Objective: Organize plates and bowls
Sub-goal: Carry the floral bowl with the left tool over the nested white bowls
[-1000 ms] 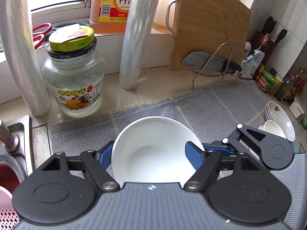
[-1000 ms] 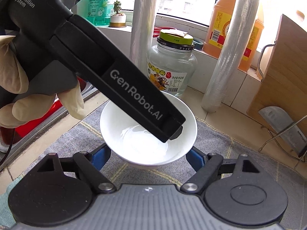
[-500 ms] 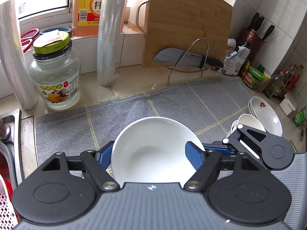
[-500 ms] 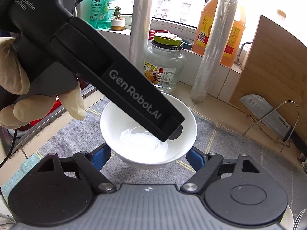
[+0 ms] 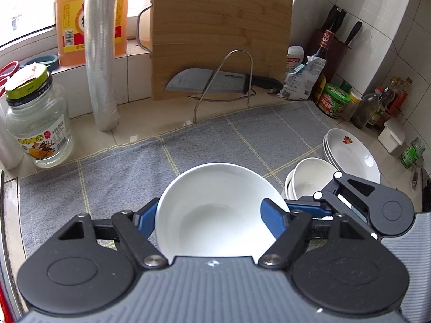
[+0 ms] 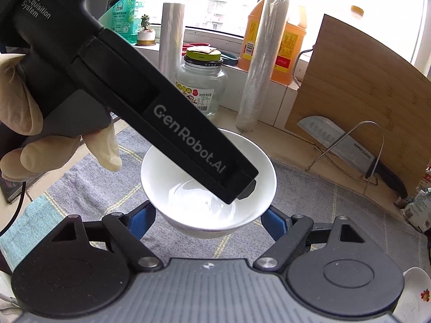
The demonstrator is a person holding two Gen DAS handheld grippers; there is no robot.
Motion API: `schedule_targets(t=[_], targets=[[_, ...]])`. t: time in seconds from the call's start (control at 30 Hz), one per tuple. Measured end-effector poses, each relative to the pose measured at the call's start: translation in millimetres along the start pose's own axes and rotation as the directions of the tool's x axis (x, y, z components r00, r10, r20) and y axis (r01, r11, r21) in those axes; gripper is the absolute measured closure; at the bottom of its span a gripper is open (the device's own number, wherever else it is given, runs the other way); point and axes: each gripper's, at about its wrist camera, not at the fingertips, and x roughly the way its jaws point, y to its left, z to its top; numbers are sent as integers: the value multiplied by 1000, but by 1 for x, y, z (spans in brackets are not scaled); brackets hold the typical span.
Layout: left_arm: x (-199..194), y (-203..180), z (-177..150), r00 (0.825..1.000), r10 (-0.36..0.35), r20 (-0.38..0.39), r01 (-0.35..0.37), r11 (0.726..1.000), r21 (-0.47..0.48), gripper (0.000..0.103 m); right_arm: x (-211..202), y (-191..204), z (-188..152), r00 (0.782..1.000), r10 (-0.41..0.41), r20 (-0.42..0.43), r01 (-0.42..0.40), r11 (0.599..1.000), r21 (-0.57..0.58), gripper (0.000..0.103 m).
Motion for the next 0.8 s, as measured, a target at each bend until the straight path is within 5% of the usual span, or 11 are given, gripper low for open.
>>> schedule_targets(t=[0.8], targets=[[42,-94,40,991,-129,-24,131,978,163,22,-43,-71,-39,986,-164,-18,165,981,100,15]])
